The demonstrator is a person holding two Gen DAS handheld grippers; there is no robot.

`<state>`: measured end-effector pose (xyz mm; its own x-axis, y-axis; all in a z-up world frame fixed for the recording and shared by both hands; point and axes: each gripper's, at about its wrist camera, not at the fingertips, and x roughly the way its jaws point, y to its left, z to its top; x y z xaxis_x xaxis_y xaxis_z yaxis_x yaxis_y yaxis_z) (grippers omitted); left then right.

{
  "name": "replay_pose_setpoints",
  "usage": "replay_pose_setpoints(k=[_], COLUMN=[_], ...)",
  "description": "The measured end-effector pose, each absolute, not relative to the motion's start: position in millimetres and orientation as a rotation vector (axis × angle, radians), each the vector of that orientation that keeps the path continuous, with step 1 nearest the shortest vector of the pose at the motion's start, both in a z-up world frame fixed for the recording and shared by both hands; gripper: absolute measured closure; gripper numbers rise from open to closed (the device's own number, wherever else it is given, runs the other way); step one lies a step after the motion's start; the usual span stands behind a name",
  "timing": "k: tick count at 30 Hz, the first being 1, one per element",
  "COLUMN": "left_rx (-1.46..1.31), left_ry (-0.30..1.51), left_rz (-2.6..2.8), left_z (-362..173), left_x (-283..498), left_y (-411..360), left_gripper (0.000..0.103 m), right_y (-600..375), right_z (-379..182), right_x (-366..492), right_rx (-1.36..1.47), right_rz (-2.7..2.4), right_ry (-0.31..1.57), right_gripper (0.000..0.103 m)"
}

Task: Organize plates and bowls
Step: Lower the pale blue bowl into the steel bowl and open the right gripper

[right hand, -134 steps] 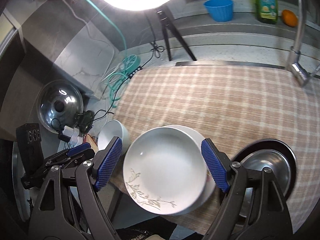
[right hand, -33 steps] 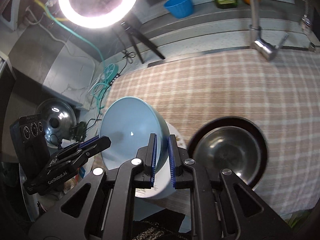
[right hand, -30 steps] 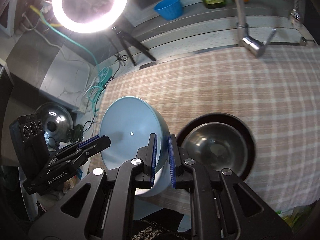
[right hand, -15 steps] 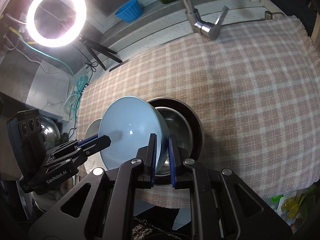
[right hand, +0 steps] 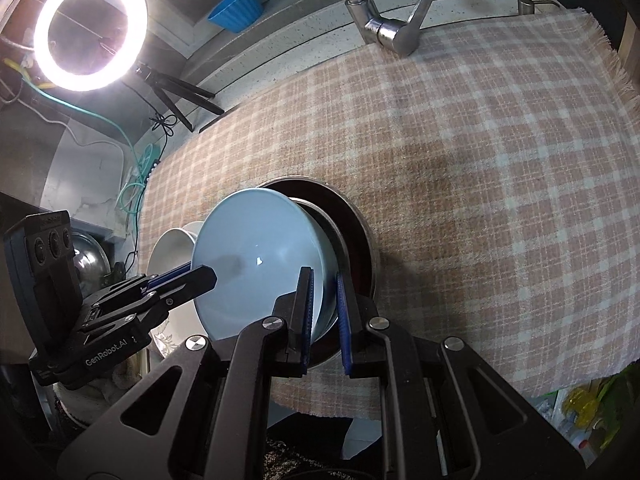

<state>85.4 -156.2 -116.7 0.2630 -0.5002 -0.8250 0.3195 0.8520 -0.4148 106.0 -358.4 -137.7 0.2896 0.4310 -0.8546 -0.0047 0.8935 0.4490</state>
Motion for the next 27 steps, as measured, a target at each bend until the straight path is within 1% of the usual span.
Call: replay_pose_setpoints(k=[19,20,21,22,24,25,26,27], left_rx=[-0.144,-0.133,-0.13,-0.131,-0.139,-0.141,-0.147,-0.156], left_ry=[1.2,1.205,1.203,1.199,1.194,1.192,1.189,1.186], left_rz=[-0.54,-0.536,-0.537,-0.54,-0.539,-0.538,-0.533,-0.533], left_z=[-122,-122,-122,-121,-119,-118,-117,-115], left_x=[89,89,89,89,88,88,88,88], left_y=[-160,-161,-160,-160,-158,-156,-154,-152], left_gripper=[0.09,0.085,0.083,0.082,0.082,0.08,0.075,0.074], right_y=[-352,-352,-353,-354,-355,-356,-357,-358], right_z=[-146,-146,-145,-144,-139,-136,-133,-130], right_x=[111,112,112,112,110,109,108,107], right_rx=[0.357,0.353,0.355,0.357,0.351,0.348,0.345,0.345], right_rz=[0.308,0.309,0.312,0.314,0.318,0.32,0.319,0.318], right_ry=[1.281,1.28,1.277,1.269,1.244,1.231,1.216,1.205], right_gripper=[0.091,0.089,0.086,0.084,0.074,0.07,0.062,0.054])
